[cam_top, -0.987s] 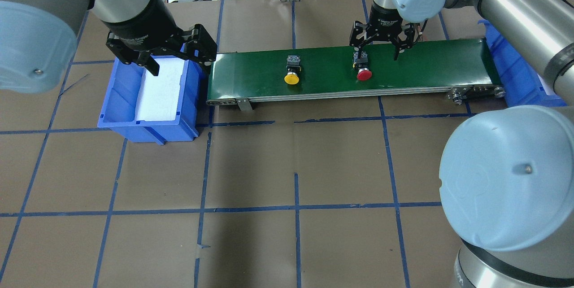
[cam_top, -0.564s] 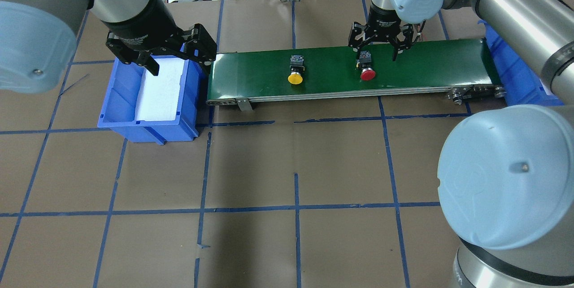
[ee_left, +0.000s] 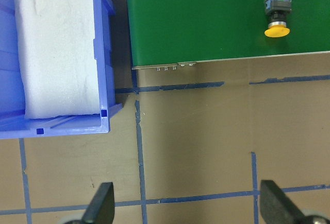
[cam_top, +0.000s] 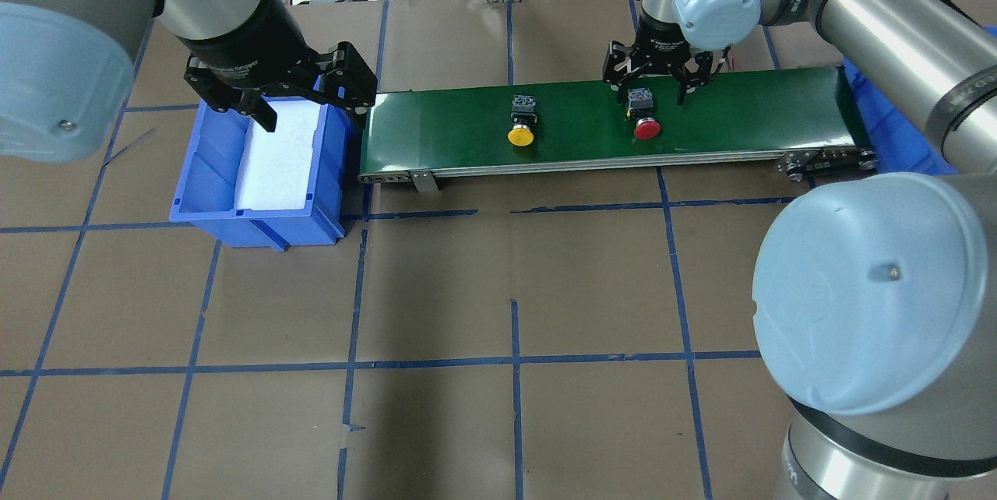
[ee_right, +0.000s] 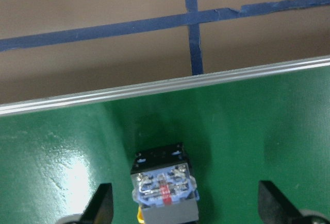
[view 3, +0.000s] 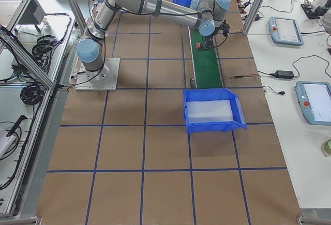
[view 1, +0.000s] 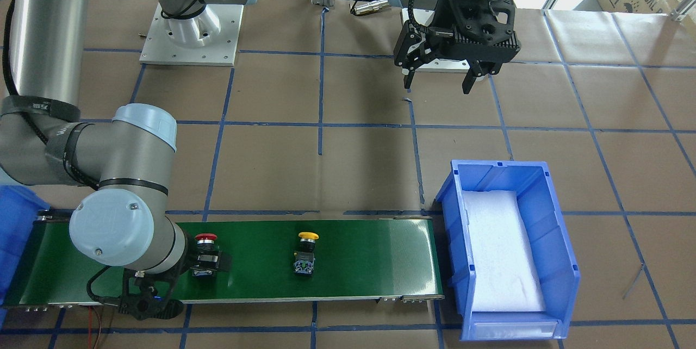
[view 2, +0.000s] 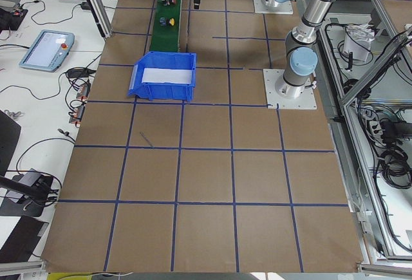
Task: Transport two buttons from left to right
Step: 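Grasp the red button with the right gripper and lift it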
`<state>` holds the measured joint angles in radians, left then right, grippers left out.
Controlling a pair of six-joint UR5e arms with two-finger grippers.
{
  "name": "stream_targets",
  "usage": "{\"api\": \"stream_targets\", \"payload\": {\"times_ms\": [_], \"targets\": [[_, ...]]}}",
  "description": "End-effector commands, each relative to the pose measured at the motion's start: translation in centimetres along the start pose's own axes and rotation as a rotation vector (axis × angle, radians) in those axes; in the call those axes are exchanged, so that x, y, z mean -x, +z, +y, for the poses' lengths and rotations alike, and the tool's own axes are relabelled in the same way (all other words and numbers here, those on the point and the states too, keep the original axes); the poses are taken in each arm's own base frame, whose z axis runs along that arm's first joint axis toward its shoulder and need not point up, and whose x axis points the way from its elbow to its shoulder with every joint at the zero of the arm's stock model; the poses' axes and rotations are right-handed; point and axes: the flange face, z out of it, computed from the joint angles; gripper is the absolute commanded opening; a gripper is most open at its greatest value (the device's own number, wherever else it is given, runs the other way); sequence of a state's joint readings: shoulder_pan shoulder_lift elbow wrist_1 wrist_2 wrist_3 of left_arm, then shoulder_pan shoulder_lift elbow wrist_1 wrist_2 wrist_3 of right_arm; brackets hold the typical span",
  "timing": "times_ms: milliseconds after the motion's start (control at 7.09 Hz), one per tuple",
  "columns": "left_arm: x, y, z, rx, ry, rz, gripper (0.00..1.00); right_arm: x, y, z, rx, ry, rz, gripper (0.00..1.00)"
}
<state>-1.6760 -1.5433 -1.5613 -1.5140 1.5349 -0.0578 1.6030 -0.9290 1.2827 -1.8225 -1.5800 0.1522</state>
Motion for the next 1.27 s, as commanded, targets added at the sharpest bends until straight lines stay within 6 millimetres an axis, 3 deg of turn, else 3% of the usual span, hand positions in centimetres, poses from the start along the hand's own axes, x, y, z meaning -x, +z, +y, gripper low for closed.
{"api": "stream_targets", "payload": {"times_ms": [0,141,423,564,705,846,1128], "targets": [[0.0,-0.1,0.1,-0.001,0.000,-0.002,1.00,0.0,0.4,0.1,0.015,-0.039,0.005,0.70],[0.2,-0.1,0.0,0.000,-0.001,-0.005,1.00,-0.1,0.4,0.1,0.015,-0.043,0.007,0.56],[0.2,-0.1,0.0,-0.002,-0.001,-0.005,1.00,-0.4,-0.6,-0.2,-0.006,-0.034,0.002,0.14],[0.1,-0.1,0.0,-0.002,0.000,-0.004,1.00,-1.3,-1.6,-0.3,-0.022,-0.026,0.009,0.08],[0.2,-0.1,0.0,-0.003,-0.003,-0.004,1.00,-1.7,-4.7,-0.1,-0.051,-0.041,0.011,0.08],[0.2,-0.2,0.1,-0.003,-0.001,-0.005,1.00,-3.4,-7.6,-0.1,-0.041,-0.061,0.012,0.05],[0.3,-0.1,0.1,0.006,-0.003,-0.007,1.00,-12.7,-11.2,-1.5,-0.034,-0.098,-0.009,0.05]]}}
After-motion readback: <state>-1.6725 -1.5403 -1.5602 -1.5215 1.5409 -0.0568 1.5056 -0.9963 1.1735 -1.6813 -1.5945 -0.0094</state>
